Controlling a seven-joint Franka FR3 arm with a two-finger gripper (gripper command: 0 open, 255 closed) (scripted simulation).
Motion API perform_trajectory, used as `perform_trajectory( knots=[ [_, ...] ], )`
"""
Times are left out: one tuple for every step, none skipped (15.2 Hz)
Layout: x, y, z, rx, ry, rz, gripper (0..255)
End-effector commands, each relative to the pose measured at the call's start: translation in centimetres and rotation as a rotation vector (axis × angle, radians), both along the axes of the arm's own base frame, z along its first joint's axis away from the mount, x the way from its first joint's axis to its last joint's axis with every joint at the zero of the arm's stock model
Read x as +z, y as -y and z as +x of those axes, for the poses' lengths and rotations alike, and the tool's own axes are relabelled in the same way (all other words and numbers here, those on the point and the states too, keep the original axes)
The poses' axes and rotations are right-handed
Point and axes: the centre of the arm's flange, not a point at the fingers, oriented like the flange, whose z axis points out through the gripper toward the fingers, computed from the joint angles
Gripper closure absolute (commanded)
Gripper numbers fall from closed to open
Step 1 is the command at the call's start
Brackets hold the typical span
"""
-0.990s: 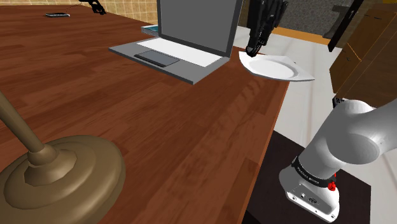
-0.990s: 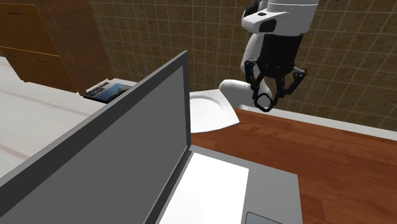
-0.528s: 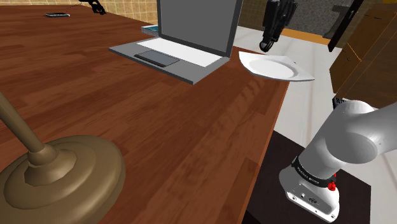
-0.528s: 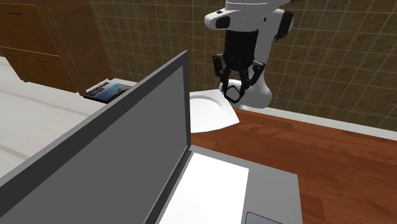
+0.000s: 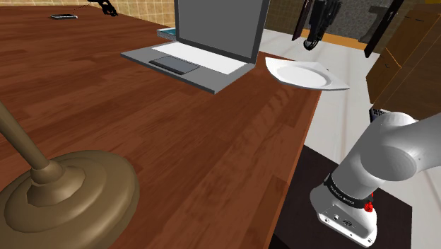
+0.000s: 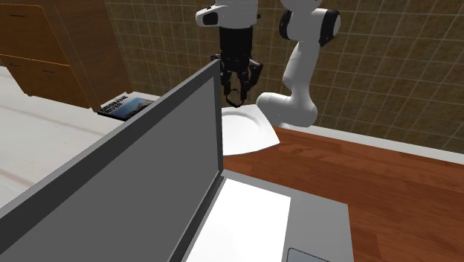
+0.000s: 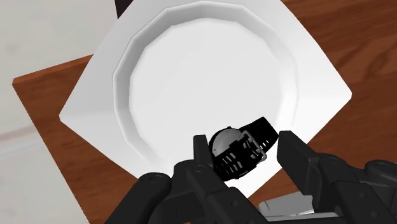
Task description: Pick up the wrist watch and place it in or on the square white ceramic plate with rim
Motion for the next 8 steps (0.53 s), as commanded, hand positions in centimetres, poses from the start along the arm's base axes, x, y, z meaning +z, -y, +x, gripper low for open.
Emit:
perform_trajectory(
  knots=[
    [-0.6,0.8,-0.1,0.001,0.000,-0.001,255],
    [-1.1,0.8,-0.1,0.001,0.000,-0.001,255],
    [-1.7,0.8,-0.1,0.001,0.000,-0.001,255],
    [-2.2,0.8,-0.1,0.001,0.000,-0.001,255],
    [-2.7,0.8,-0.1,0.001,0.000,-0.001,255],
    [-3.2,0.8,-0.1,0.001,0.000,-0.001,255],
    [-3.8,0.8,-0.1,0.001,0.000,-0.001,255],
    [-4.3,0.8,-0.1,0.001,0.000,-0.001,255]
  ],
)
